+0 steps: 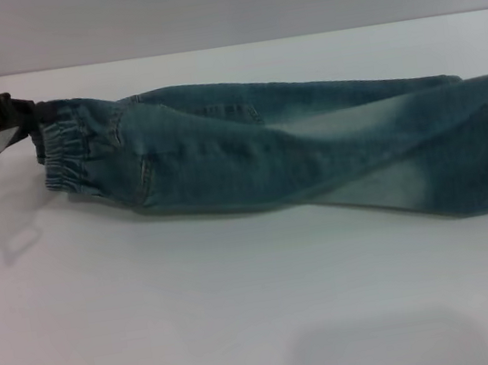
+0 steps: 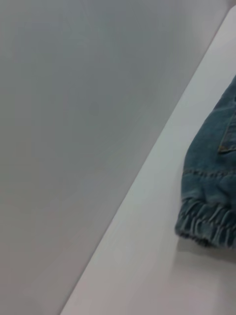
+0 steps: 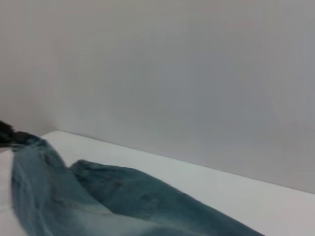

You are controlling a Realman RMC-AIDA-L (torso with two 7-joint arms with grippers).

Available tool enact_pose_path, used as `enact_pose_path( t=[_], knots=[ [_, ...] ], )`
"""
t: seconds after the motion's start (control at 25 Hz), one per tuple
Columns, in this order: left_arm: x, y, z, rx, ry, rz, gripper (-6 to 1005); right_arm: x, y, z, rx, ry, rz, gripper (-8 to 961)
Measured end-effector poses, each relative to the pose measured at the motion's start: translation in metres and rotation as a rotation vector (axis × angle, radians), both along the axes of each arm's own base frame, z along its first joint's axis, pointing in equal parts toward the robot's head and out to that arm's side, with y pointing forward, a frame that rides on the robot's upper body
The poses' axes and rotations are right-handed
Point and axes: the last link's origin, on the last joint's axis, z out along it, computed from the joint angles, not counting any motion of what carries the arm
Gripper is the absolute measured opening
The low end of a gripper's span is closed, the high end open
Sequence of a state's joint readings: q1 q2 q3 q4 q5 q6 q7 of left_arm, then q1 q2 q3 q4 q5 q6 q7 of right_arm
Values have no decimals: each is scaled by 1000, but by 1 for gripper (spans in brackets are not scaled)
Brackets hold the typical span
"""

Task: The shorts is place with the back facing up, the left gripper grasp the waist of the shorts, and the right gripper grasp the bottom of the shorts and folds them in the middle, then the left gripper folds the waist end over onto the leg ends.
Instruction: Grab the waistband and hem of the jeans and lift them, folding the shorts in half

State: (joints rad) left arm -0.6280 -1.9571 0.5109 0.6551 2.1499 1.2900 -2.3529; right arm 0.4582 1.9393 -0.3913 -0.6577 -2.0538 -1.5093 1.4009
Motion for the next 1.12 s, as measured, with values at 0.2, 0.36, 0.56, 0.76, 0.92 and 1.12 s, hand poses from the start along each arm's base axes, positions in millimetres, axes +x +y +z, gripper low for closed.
enact_pose_path(
  t=[0.2, 0.36, 0.56, 0.76, 0.92, 1.12],
  knots=[
    [-1, 3, -1, 22, 8, 14, 121, 3, 8, -7, 50, -9, -45, 10],
    [0, 8, -2, 43, 19, 22, 122, 1, 18, -11, 93, -2, -62, 11],
    [2, 13, -8, 64, 29, 32, 124, -4, 34, -21, 116, -7, -79, 12],
    [4, 19, -11, 91, 41, 43, 125, -17, 52, -31, 135, -24, -69, 14],
    [7, 22, -14, 97, 45, 40, 126, -25, 61, -34, 137, -32, -52, 15],
    [10, 24, -15, 97, 48, 32, 128, -31, 65, -35, 135, -32, -35, 17]
  ],
)
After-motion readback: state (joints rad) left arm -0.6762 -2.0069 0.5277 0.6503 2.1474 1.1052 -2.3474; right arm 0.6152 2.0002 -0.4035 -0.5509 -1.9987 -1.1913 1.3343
